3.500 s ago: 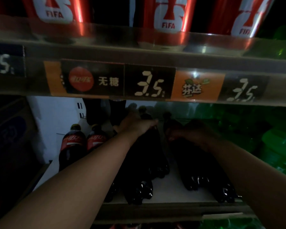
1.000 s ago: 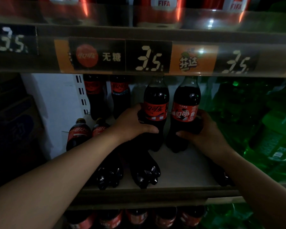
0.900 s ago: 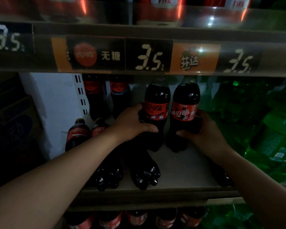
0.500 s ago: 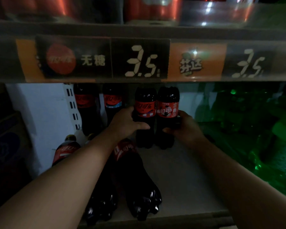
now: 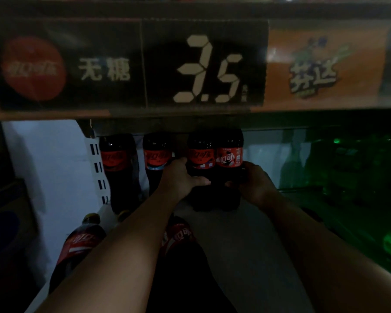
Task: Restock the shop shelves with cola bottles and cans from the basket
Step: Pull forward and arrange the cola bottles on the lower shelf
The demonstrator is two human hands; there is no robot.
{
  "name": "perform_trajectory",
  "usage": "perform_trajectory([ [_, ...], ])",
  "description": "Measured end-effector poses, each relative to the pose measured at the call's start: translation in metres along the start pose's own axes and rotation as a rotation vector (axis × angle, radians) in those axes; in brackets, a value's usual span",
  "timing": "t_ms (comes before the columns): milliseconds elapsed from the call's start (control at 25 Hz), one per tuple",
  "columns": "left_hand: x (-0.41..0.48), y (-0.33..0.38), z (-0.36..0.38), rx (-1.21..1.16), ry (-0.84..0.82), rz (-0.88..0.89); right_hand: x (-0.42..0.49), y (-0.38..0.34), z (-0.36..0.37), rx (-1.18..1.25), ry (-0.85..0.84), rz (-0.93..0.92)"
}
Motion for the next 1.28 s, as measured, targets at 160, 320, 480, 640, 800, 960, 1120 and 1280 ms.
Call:
perform_trajectory([
  [160,-0.002,-0.001,0.001,0.019,0.027,0.002,-0.001,-0.005,-0.001,-0.060,-0.022,-0.011],
  [320,-0.005,0.002,0.003,-0.006,0.045,0.012,-0.001,-0.007,-0.004,-0.112,-0.032,-0.024],
  [480,-0.005,0.010,0.009,0.024,0.062,0.045,0.000,-0.003,-0.013,-0.151,-0.018,-0.008],
  [640,-0.006,0.011,0.013,0.043,0.086,0.029,0.001,0.008,-0.033,-0.143,0.040,0.055],
  [800,-0.006,0.013,0.013,0.086,0.098,0.016,0.001,0.013,-0.041,-0.062,0.048,0.112],
  [960,-0.010,0.018,0.013,0.094,0.112,0.001,0.005,0.011,-0.037,-0.075,0.070,0.120],
  [1120,-0.009,0.018,0.014,0.103,0.126,-0.020,0.005,0.016,-0.037,0.075,0.025,0.166],
  [1280,-0.008,0.018,0.017,0.116,0.129,-0.018,0.005,0.016,-0.038,0.059,0.039,0.139],
])
Point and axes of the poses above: each hand's wrist, its own x-axis towards the middle knuckle, its own z-axis out of the palm, y = z × x, the point moved 1 cm from there along x, towards the middle knuckle, and after that the axes turned 13 degrees about x, right-handed, at the moved point
